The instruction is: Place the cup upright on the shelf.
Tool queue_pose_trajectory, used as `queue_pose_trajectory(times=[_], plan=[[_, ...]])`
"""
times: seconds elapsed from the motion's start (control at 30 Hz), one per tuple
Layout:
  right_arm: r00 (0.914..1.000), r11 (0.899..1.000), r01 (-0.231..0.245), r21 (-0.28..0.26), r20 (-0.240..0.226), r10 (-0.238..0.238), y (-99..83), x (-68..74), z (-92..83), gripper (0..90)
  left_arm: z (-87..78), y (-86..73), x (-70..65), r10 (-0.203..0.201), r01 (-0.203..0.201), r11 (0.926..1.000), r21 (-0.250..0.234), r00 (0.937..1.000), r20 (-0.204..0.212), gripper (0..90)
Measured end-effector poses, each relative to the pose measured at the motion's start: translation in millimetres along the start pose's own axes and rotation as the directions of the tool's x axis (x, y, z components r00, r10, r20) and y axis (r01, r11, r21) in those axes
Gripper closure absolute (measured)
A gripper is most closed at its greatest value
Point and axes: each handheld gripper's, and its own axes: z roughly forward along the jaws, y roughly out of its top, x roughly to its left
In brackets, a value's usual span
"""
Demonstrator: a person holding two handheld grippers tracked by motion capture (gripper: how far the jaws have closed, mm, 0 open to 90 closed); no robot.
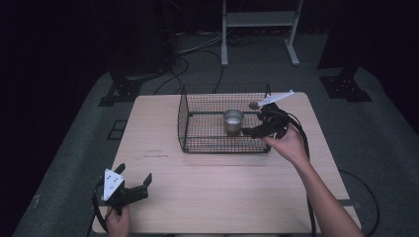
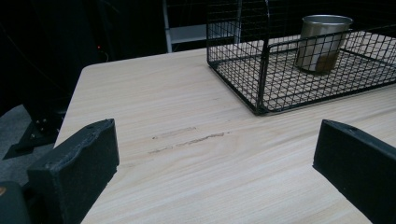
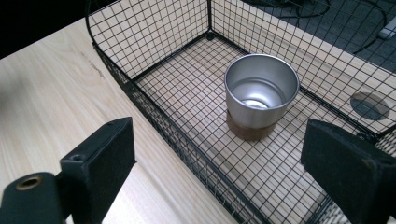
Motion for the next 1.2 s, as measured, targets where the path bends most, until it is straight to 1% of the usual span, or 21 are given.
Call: queue_pose_trajectory(times=[0.13,0.23,0.27,0.33,0.43,0.47,0.6,0.77,1.0,1.03,1.1,1.13,1.2], plan=[[1.0000,1.000,-0.004,-0.004,-0.006,0.004,-7.4,1.7,-7.3,9.2,0.6,0.2,-0.1,-0.002,0.002,1.0000,-0.001,1.0000,-0.001,0.0],[1.0000,1.000,0.008,-0.009,-0.005,-0.008,-13.1,2.4,-13.1,9.2,0.6,0.4,-0.7,0.003,-0.003,1.0000,0.000,1.0000,0.000,0.0],[1.0000,1.000,0.006,-0.007,0.001,-0.006,-16.0,3.3,-15.9,9.2,0.1,0.3,-0.9,0.003,-0.003,1.0000,-0.001,1.0000,0.000,0.0],[1.0000,1.000,0.004,-0.016,-0.005,-0.004,-20.9,3.2,-19.6,9.4,0.2,0.3,-0.7,0.002,-0.002,1.0000,0.000,1.0000,0.000,0.0],[1.0000,1.000,0.007,-0.013,-0.005,-0.007,-30.6,3.7,-24.2,9.4,0.1,-0.1,-0.3,0.000,0.000,1.0000,0.000,1.0000,0.001,0.0],[1.0000,1.000,0.002,-0.014,-0.008,-0.002,-32.9,3.8,-24.9,9.4,0.0,0.0,-0.1,0.004,-0.004,1.0000,0.002,1.0000,0.001,0.0],[0.9998,1.000,-0.014,-0.011,-0.014,0.014,-43.8,3.3,-26.6,9.4,0.1,0.1,-0.8,-0.003,0.003,1.0000,-0.002,1.0000,0.000,0.0],[0.9997,1.000,-0.019,-0.009,-0.014,0.019,-55.0,1.7,-27.5,9.4,0.2,0.1,-1.2,0.000,0.000,1.0000,-0.002,1.0000,0.000,0.0],[0.9994,0.999,-0.033,-0.021,-0.009,0.032,-67.3,2.6,-33.9,9.4,0.0,0.3,-1.6,0.002,-0.002,1.0000,0.000,1.0000,0.001,0.0],[0.9997,0.999,-0.026,-0.024,-0.005,0.025,-68.7,2.1,-34.5,9.4,-0.1,0.4,-1.8,0.003,-0.003,1.0000,-0.002,1.0000,0.001,0.0],[0.9993,0.999,-0.038,-0.028,-0.006,0.038,-72.3,2.6,-37.2,9.4,0.5,0.4,-1.7,0.001,-0.001,1.0000,0.001,1.0000,0.000,0.0],[0.9994,0.999,-0.035,-0.030,-0.005,0.035,-73.9,2.7,-37.9,9.4,0.6,0.3,-1.8,0.002,-0.002,1.0000,0.002,1.0000,0.003,0.0],[0.9994,0.999,-0.035,-0.035,-0.003,0.035,-77.4,2.7,-40.0,9.4,0.2,0.5,-2.3,0.010,-0.010,0.9999,0.006,0.9999,0.003,0.0]])
